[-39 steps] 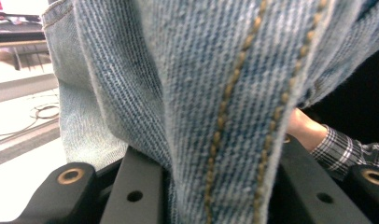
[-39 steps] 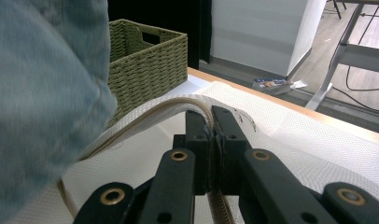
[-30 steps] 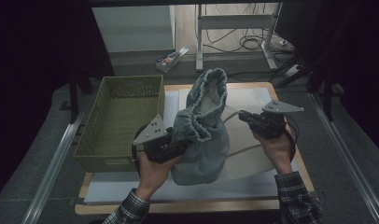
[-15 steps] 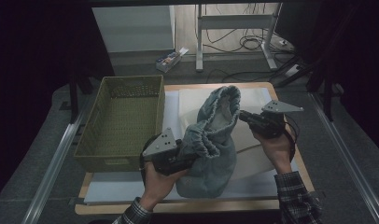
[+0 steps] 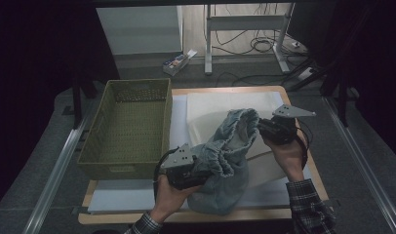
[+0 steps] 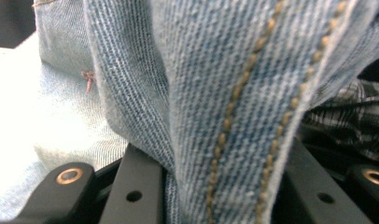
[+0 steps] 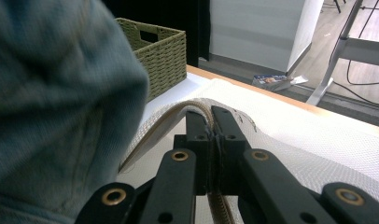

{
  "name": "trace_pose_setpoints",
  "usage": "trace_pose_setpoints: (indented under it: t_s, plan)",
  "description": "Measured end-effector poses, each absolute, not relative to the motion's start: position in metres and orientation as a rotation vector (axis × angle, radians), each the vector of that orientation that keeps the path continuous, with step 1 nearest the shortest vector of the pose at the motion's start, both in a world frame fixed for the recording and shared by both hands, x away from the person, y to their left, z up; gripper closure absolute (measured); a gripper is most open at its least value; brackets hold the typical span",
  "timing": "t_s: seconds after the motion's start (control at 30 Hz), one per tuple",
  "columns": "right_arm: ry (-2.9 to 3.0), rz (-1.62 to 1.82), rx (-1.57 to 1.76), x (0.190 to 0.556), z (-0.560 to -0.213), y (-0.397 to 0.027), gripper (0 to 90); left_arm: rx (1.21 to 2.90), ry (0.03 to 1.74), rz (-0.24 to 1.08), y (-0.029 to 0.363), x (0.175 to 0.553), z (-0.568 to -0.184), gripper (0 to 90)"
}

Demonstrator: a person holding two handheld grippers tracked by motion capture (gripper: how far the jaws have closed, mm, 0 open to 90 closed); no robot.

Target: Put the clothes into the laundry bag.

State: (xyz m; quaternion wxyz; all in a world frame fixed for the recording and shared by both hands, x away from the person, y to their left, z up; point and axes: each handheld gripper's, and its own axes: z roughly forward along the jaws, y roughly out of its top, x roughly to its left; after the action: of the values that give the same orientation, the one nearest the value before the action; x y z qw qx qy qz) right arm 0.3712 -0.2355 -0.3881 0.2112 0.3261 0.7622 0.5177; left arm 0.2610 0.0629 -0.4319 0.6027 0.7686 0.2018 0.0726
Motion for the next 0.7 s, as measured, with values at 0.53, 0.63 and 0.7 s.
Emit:
trace_pose_setpoints:
  t_s: [0.53, 0.63, 0.7]
  plan:
    - [2.106, 1.455, 0.902, 0.368, -0.385, -0.234, 85.7, 1.906, 0.501, 0.088, 0.063, 0.262, -0.466, 70.0]
    - [2.105, 1.460, 0.899, 0.368, -0.384, -0.233, 85.8, 1.931, 0.505, 0.074, 0.060, 0.263, -0.471, 70.0]
    - [2.103, 1.465, 0.899, 0.367, -0.384, -0.233, 85.8, 1.939, 0.509, 0.054, 0.059, 0.264, -0.473, 70.0]
